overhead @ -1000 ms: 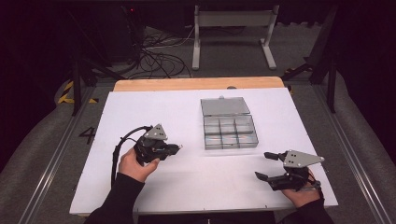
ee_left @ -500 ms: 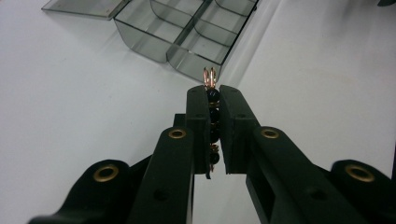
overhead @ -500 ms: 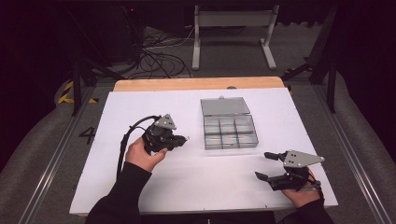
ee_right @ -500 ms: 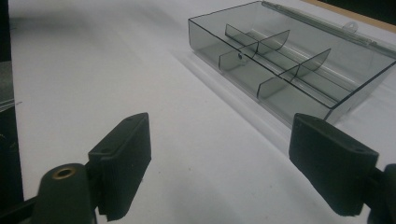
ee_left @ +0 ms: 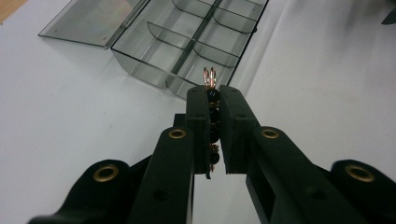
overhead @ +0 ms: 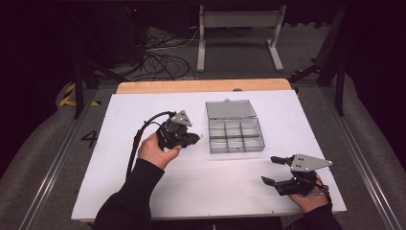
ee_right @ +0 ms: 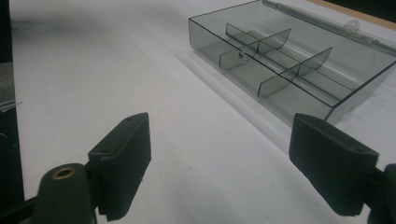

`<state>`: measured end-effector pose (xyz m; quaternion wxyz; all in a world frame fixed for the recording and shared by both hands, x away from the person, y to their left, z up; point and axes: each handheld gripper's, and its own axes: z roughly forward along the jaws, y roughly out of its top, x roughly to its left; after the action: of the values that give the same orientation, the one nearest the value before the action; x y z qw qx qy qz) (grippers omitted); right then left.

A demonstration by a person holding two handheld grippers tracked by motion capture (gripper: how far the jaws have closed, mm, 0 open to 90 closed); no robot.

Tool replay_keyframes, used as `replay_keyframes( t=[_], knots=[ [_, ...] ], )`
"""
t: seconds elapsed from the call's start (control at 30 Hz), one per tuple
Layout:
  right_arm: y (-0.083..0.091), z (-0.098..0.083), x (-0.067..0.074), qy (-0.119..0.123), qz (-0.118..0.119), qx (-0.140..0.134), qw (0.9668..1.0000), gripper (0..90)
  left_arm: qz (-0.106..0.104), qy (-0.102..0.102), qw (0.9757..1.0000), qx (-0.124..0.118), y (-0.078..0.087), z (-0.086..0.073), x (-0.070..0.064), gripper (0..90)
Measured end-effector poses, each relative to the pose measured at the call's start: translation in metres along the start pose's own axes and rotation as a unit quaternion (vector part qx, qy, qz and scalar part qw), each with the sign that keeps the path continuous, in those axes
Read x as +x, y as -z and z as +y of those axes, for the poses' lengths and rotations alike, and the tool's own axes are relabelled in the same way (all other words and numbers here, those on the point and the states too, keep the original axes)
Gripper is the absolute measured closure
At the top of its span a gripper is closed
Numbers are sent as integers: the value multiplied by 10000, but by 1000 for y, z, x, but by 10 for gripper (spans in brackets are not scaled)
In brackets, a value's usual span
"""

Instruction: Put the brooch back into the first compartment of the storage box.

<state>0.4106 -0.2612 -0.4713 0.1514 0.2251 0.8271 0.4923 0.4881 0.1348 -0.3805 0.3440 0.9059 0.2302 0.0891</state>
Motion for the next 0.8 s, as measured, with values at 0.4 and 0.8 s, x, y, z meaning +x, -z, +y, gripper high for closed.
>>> replay_keyframes(
  t=[0.4, 0.8],
  knots=[
    [1, -2, 0, -37, -6, 16, 10000, 213, -64, -91, 9999, -26, -10, 21, 0, 832],
    [8, -6, 3, -81, -95, 24, 9999, 213, -106, -202, 9997, -55, -19, 36, -1, 833]
  ],
)
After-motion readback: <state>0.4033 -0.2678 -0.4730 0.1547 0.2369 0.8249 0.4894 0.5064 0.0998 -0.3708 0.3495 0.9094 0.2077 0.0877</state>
